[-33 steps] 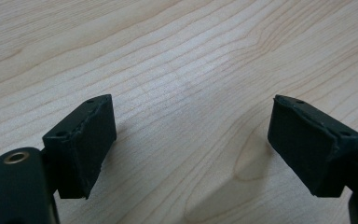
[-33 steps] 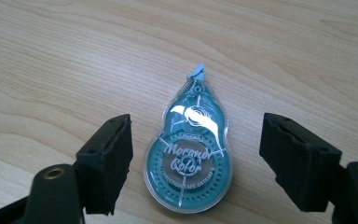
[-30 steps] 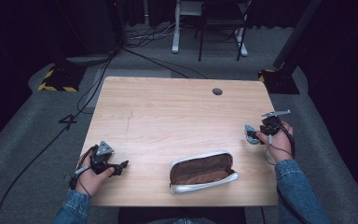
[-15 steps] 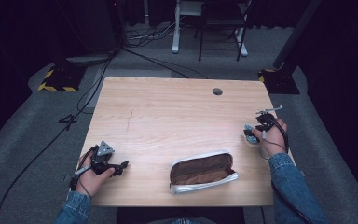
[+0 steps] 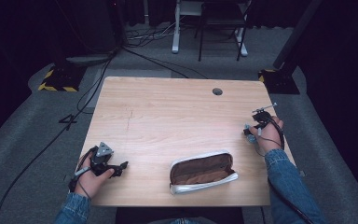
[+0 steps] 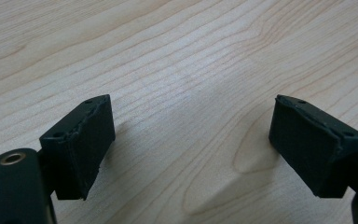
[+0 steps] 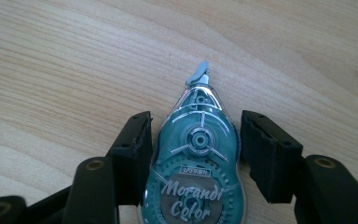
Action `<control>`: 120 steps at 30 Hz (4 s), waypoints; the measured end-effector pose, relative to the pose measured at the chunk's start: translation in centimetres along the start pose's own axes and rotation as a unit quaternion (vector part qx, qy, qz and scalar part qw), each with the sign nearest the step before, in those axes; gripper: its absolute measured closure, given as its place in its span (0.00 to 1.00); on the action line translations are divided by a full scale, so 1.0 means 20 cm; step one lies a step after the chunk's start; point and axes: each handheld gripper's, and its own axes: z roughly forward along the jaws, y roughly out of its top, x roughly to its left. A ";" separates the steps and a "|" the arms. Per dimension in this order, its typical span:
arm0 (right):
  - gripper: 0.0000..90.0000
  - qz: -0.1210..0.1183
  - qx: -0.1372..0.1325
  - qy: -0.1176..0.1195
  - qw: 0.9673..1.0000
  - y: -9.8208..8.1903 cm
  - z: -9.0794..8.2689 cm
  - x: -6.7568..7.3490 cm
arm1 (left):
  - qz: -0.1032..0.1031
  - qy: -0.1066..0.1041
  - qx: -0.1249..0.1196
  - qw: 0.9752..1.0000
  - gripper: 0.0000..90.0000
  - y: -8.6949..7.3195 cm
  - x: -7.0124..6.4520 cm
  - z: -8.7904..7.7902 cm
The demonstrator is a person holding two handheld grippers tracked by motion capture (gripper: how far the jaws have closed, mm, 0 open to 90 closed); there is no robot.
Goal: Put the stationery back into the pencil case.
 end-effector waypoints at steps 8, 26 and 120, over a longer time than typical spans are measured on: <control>0.54 0.011 0.045 -0.005 0.999 0.04 0.00 0.01 | 0.001 -0.001 0.000 1.000 0.16 0.00 0.00 0.00; 0.56 0.017 0.062 -0.007 0.998 0.06 -0.01 0.01 | -0.001 -0.004 0.002 1.000 0.15 0.00 0.00 0.00; 0.56 -0.206 -0.133 0.189 0.951 -0.23 -0.87 0.83 | 0.007 -0.005 0.005 1.000 0.12 0.04 0.00 0.03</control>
